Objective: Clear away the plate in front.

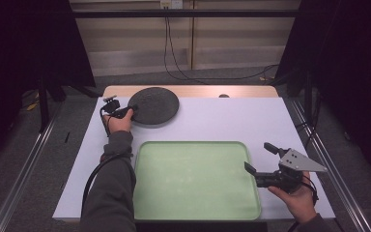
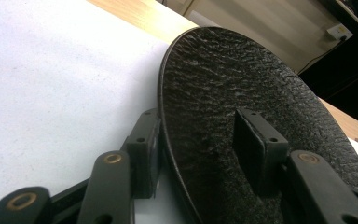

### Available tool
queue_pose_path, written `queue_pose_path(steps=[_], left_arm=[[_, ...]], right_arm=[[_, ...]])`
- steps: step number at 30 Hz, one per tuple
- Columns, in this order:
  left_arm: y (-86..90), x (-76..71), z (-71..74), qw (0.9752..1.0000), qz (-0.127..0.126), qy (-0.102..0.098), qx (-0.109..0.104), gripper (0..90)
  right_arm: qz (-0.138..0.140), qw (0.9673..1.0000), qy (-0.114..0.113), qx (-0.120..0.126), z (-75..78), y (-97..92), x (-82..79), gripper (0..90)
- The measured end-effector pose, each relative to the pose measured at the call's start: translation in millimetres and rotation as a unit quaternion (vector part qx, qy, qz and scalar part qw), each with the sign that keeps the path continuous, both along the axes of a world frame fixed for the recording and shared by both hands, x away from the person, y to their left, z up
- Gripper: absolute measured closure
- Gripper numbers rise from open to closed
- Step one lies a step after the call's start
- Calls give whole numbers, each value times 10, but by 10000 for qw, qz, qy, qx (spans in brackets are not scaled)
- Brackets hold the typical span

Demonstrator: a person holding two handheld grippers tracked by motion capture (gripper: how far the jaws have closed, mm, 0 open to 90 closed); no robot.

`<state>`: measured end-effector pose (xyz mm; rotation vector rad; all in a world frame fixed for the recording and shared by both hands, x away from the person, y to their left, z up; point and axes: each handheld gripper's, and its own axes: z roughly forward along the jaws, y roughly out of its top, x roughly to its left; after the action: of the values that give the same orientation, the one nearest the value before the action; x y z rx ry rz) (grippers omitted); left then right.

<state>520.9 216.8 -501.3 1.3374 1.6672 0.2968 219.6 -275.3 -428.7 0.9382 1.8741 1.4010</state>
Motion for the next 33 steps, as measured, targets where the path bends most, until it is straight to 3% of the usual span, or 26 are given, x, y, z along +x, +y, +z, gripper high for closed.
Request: queue_pose_path(steps=[5,6,8,9,10,11,12,13,19,23,24,28,33], left_arm=[[-15,1,-3,9999,120,11,43,562],[-29,-2,-7,9997,235,25,-70,562],[-31,-3,-9,9997,242,27,-57,561],[-27,-8,-13,9994,277,51,-204,562],[-27,-8,-13,9994,277,51,-204,576],[-7,-5,-35,9986,383,14,-374,588],[-7,-5,-35,9986,383,14,-374,599],[13,-5,-56,9978,375,-6,-542,603],[0,-1,-84,9962,517,-12,-703,610],[9,-5,-94,9952,625,36,-746,705],[25,-12,-94,9957,592,110,-706,705],[9,-6,-90,9954,642,64,-715,729],[8,-56,-106,9928,705,42,-970,758]], right_arm=[[83,10000,-23,-33,4,4,8,73],[83,10000,-23,-33,4,4,8,73],[73,10000,5,10,3,10,10,73],[105,9999,-6,-5,-3,11,23,73],[105,9999,-6,-5,-3,11,23,73],[95,9999,34,-45,-9,9,33,73],[95,9999,34,-45,-9,9,33,73],[87,10000,32,-16,-11,12,40,73],[112,9999,27,-17,-7,17,38,75],[152,9999,46,-6,-11,27,38,76],[152,9999,46,-6,-11,27,38,76],[111,9999,62,-38,-12,18,34,77],[94,9999,37,-22,-5,5,37,77]])
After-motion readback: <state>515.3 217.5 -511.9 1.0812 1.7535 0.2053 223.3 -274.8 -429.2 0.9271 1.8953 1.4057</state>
